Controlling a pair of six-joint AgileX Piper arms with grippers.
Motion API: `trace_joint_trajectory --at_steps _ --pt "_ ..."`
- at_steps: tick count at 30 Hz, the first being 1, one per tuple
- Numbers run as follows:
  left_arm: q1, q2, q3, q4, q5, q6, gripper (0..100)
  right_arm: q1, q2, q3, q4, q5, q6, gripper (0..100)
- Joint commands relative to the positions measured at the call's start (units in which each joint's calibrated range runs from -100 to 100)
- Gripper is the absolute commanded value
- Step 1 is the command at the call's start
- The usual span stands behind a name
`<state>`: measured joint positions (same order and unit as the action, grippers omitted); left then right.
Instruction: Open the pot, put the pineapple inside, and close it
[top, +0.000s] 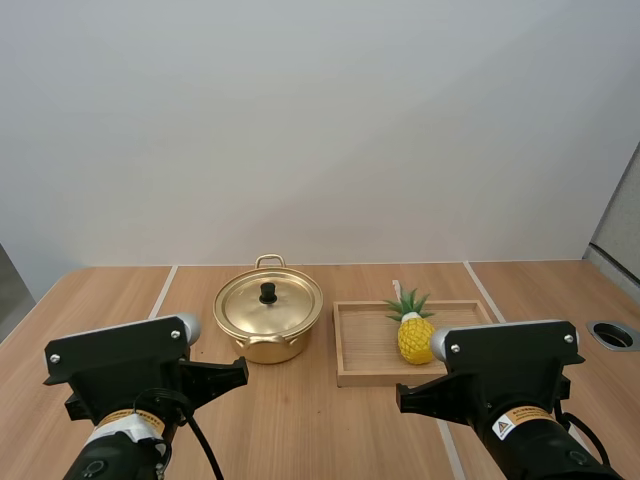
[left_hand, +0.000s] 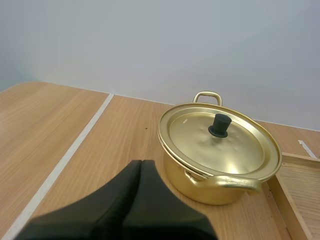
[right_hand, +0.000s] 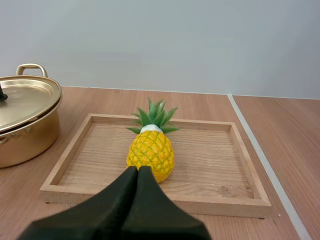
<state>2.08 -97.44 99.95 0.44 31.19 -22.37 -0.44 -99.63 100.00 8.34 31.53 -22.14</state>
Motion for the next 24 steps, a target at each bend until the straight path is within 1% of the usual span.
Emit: trace_joint_trajectory --at_steps 1,7,12,19,22,23,24 --pt "-0.19 -0.46 0.05 0.85 -1.78 -0.46 0 0.06 -0.37 0.0 0.31 0.01 -0.14 0" --pt "-0.19 -0.46 0.05 0.85 -1.78 -0.46 0 0.04 -0.37 0.0 0.42 0.01 -0.14 0" --pt "-0.19 -0.46 0.05 0.85 -1.78 -0.46 0 0.04 -0.37 0.0 2.46 0.01 -0.14 0" --pt "-0.19 -0.46 0.05 0.85 -3.52 -0.46 0 0.04 -0.37 0.0 2.46 -0.83 -0.14 0" --pt "-0.19 -0.46 0.05 0.85 -9.85 -0.23 0 0.04 -0.37 0.0 2.46 -5.2 -0.14 0" --pt "-0.19 -0.46 0.05 0.85 -11.52 -0.01 0 0.04 -0.37 0.0 2.46 -8.55 -0.14 0" --pt "-0.19 -0.46 0.05 0.85 -16.56 0.89 0 0.04 -0.37 0.0 2.46 -14.63 -0.14 0"
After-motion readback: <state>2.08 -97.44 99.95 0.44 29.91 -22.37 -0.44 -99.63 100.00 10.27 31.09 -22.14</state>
